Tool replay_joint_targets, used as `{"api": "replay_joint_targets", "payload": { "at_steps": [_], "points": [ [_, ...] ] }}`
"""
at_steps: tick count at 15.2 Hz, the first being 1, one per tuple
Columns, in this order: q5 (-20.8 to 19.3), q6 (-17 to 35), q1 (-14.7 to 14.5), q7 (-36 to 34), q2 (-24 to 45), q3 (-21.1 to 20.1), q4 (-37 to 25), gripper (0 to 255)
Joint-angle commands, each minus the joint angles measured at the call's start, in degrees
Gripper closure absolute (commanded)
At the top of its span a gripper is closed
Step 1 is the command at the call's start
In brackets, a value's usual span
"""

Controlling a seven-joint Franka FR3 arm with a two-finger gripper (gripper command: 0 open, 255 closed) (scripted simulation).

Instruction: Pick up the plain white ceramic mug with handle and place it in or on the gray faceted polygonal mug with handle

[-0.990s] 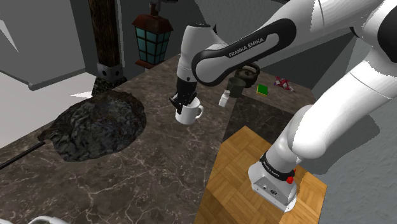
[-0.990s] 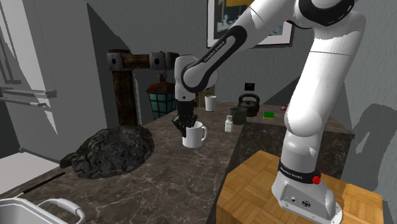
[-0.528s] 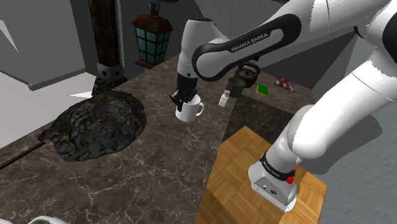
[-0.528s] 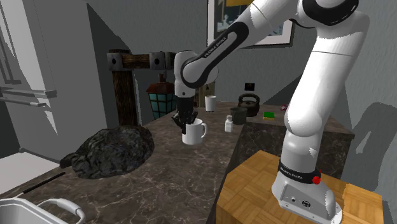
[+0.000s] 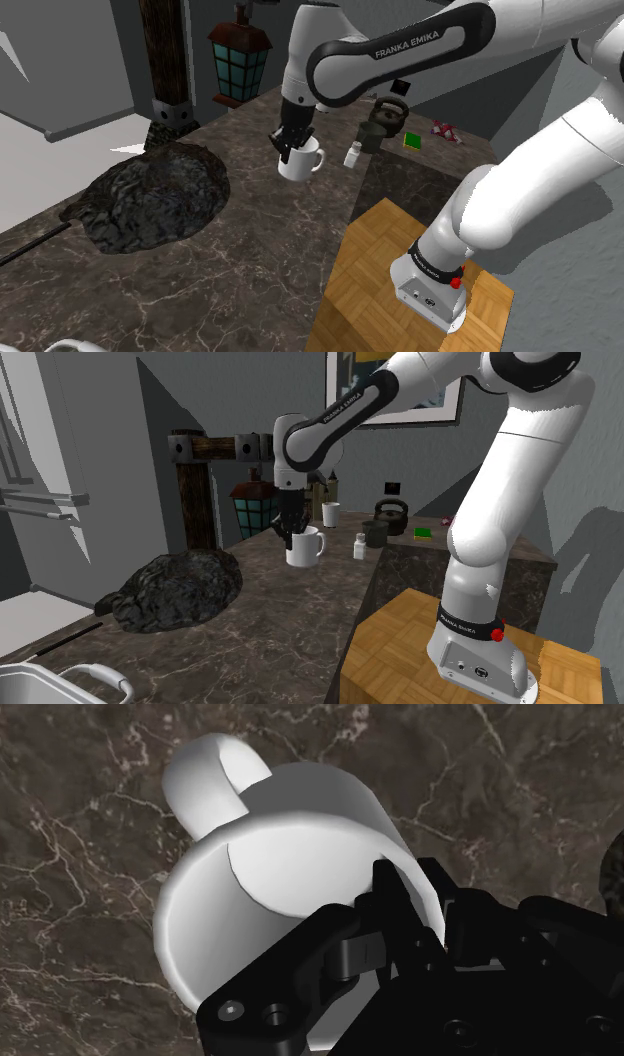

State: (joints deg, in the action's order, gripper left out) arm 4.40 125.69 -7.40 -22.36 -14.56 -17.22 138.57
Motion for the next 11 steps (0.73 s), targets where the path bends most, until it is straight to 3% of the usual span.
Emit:
{"api": "replay_joint_targets", "payload": {
  "at_steps": [1,11],
  "points": [
    [0.14,-1.92,-0.01,0.22,-0.87,0.20,-1.06,255],
    [0.46,-10.07,-0.02,0.70,-3.75,0.93,-6.39,255]
  ]
}}
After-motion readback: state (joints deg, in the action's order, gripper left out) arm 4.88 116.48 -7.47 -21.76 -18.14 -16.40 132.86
